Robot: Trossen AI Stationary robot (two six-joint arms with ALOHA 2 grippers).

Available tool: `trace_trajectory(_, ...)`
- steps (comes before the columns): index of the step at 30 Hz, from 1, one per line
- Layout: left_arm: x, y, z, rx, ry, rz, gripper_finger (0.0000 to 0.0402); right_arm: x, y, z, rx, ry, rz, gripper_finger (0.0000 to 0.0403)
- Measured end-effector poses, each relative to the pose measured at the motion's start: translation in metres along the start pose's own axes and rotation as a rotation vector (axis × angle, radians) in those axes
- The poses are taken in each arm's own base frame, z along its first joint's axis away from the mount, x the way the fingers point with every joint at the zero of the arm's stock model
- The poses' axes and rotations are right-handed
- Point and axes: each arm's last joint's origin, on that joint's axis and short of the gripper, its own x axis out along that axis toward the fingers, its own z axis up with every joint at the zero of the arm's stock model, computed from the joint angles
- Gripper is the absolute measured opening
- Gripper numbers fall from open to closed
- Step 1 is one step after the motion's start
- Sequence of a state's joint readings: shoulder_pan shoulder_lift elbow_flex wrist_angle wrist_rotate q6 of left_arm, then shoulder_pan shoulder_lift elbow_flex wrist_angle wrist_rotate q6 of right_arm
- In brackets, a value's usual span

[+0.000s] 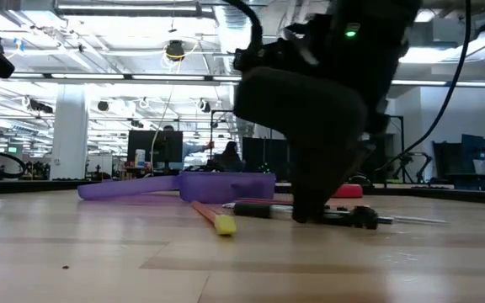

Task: Pick & place school supplies into a supply box
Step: Put the black pen into the violet supply box

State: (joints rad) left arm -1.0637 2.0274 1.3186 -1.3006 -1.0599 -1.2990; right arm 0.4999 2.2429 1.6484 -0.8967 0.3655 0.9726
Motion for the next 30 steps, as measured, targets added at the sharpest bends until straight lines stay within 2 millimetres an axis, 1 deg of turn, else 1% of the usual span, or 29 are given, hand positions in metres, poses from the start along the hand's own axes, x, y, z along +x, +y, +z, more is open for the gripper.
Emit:
trace_trajectory(4, 0.001, 0.0, 0.001, 0.0, 0.002, 0.003, 0.0113, -0.01, 0.002, -0.005, -0.03, -0.033, -0.07, 0.001)
trace_trajectory(8, 0.002, 0.001, 0.001, -0.001, 0.004, 0.006, 0.0113, -0.026, 0.006, -0.004, -0.043, -0.085, -0.107, 0.0006)
trace_trajectory(12, 0.003, 0.001, 0.002, -0.003, 0.005, 0.009, 0.0113, -0.044, 0.008, 0.003, -0.05, -0.131, -0.124, 0.0006)
trace_trajectory(15, 0.003, 0.001, 0.002, -0.003, -0.002, 0.01, 0.0113, -0.053, 0.003, 0.012, -0.047, -0.146, -0.164, 0.0006)
trace_trajectory(18, 0.003, 0.001, 0.002, -0.009, -0.019, 0.015, 0.0113, -0.057, -0.008, 0.03, 0.038, -0.175, -0.21, 0.0006)
trace_trajectory(21, 0.003, 0.001, 0.003, -0.012, -0.027, 0.016, 0.0113, -0.053, -0.024, 0.055, 0.139, -0.185, -0.224, 0.0006)
trace_trajectory(25, 0.003, 0.0, 0.003, -0.017, -0.028, 0.012, 0.0113, -0.037, -0.053, 0.092, 0.226, -0.164, -0.224, 0.0006)
trace_trajectory(30, -0.001, -0.001, 0.0, -0.012, -0.021, -0.002, 0.0113, -0.015, -0.094, 0.133, 0.289, -0.09, -0.169, 0.0005)
